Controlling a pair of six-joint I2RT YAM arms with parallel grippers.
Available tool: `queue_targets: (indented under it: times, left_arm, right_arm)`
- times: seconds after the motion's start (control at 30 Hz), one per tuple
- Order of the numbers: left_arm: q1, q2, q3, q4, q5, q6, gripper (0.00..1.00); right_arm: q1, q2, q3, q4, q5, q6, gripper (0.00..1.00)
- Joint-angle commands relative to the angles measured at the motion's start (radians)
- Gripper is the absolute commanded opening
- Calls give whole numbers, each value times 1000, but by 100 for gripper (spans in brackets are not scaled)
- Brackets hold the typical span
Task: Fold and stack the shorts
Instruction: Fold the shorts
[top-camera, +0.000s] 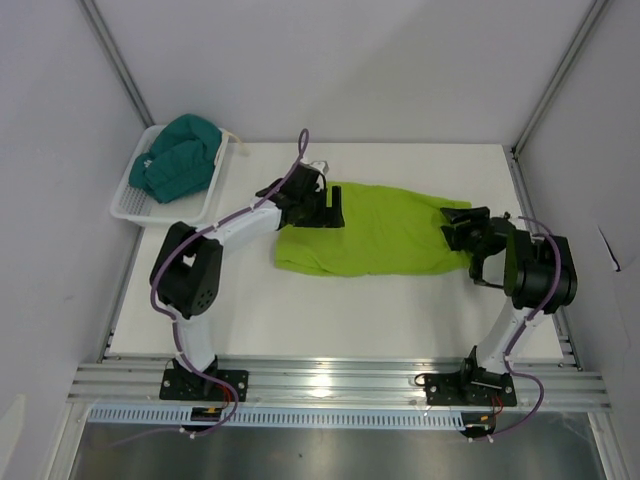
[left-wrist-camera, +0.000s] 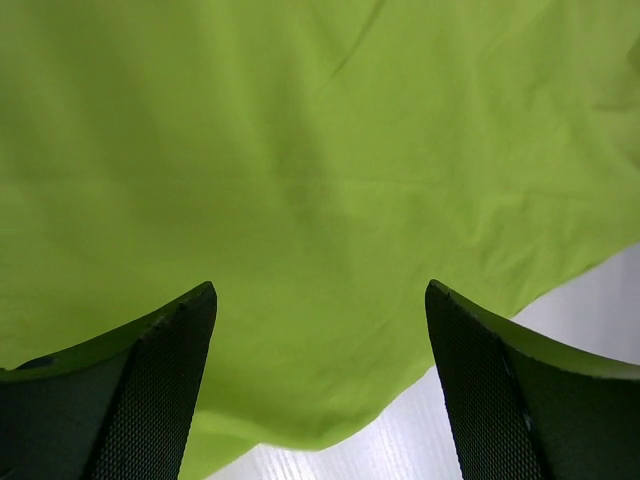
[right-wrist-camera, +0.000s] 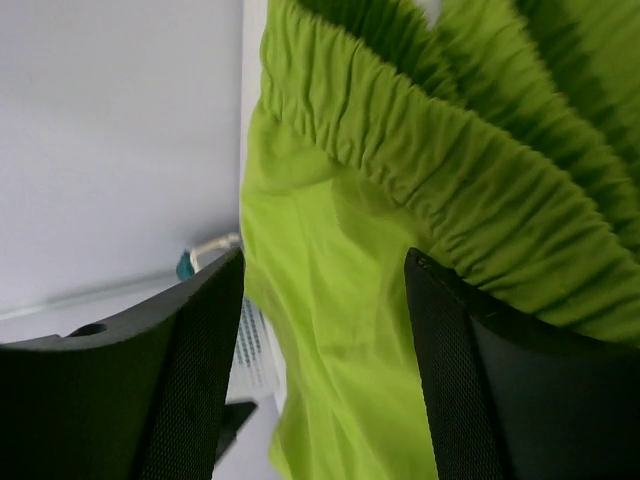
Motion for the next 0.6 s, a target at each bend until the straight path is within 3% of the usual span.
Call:
queue_targets:
  times: [0.0,0.37,0.57]
  left_arm:
    - [13,-85,-8,1,-12,4,87]
    - [-6,-179,-157,88,43,26,86]
    - [-6,-294,-268,156,80,23,87]
  right_arm:
    - [52,-114,-105,39,69,2,67]
    - [37,-185,-22,81,-73,-27,69]
    - [32,-105,88,140,-117,7,70]
